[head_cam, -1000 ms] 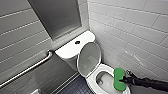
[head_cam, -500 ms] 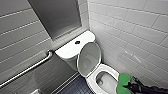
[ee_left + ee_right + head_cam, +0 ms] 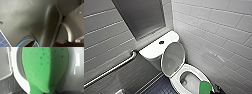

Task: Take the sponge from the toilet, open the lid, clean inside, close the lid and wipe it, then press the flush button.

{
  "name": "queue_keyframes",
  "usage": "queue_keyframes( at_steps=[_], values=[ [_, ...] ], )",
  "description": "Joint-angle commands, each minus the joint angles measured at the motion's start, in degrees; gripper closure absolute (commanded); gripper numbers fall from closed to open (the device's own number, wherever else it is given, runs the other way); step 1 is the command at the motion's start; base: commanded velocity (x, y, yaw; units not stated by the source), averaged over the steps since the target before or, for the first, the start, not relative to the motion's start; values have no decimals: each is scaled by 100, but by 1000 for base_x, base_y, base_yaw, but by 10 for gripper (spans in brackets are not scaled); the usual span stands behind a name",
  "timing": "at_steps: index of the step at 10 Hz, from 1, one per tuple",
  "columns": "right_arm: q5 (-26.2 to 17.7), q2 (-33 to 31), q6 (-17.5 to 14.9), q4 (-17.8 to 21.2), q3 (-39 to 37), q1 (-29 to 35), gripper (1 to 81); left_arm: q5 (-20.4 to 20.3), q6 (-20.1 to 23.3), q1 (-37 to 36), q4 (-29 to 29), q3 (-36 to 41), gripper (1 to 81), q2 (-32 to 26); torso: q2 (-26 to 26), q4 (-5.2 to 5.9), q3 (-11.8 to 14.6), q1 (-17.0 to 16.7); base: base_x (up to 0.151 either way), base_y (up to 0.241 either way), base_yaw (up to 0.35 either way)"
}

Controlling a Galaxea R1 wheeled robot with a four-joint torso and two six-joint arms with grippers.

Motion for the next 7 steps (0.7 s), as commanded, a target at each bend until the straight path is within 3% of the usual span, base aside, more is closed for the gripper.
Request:
queue_keyframes(
  at_steps=[1, 4, 5, 7],
  values=[
    [-262, -138, 17, -155, 463, 167, 811, 513, 8, 186, 47, 31, 10, 40, 0, 0, 0, 0, 0, 0, 0],
    [-341, -217, 17, -587, 789, 174, 811, 470, 8, 194, 127, 22, 10, 40, 0, 0, 0, 0, 0, 0, 0],
    [-574, -252, 17, -613, 815, 515, 811, 470, 8, 186, 118, 31, 10, 40, 0, 0, 0, 0, 0, 0, 0],
    [-1615, -182, 8, -1141, 912, 1474, 811, 470, 8, 186, 118, 22, 10, 40, -2, 0, 0, 0, 0, 0, 0]
  ],
)
